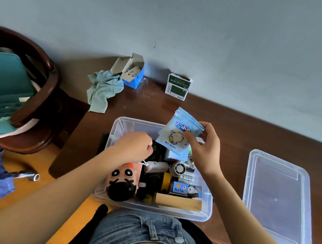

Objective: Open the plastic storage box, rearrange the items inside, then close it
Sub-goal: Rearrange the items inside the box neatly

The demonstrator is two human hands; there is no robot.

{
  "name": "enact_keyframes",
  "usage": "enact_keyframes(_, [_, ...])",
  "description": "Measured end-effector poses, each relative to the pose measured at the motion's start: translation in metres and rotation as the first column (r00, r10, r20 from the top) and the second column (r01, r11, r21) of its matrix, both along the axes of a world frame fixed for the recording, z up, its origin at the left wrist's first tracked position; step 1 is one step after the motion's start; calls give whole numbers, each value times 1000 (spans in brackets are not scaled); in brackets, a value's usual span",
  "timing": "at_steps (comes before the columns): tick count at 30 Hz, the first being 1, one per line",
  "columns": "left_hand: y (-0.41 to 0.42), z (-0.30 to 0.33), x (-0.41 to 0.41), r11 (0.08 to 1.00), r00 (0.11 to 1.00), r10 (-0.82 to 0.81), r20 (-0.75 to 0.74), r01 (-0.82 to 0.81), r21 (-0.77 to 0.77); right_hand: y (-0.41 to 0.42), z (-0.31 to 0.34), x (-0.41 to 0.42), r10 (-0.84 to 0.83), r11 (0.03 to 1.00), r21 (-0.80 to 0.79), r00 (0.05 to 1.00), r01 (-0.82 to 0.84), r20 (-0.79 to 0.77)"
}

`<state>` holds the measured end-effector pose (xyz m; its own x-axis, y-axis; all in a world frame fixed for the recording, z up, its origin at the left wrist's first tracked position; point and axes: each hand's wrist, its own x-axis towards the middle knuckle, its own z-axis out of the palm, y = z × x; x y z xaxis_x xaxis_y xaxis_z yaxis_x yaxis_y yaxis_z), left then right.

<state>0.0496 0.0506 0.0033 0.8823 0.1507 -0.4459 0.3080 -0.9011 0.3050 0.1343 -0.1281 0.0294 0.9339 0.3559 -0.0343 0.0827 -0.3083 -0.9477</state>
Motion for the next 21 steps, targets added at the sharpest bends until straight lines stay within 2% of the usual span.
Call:
enact_keyframes(2, [-8, -12, 13, 984, 969, -137, -208, 157, 86, -1, 0, 0, -6, 1000, 0, 1000, 6, 1])
enact_keyframes(4, [-11, -26, 23, 958, 916, -219, -335, 267, 105, -3, 0, 0, -11, 1000, 8, 1000, 11, 1])
enact_keyframes(10, [-5, -44, 29, 931, 838, -290, -462, 360, 68, -8, 1, -2, -33, 999, 35, 999, 33, 2])
enact_keyframes(16, [-3, -46, 34, 948, 806, -260, -531, 318, 19, -10, -2, -4, -21, 999, 38, 1000, 22, -9])
enact_keyframes(21, [-3, -50, 35, 981, 814, -192, -548, 180, -76, -6, -3, -5, -9, 1000, -8, 1000, 9, 20])
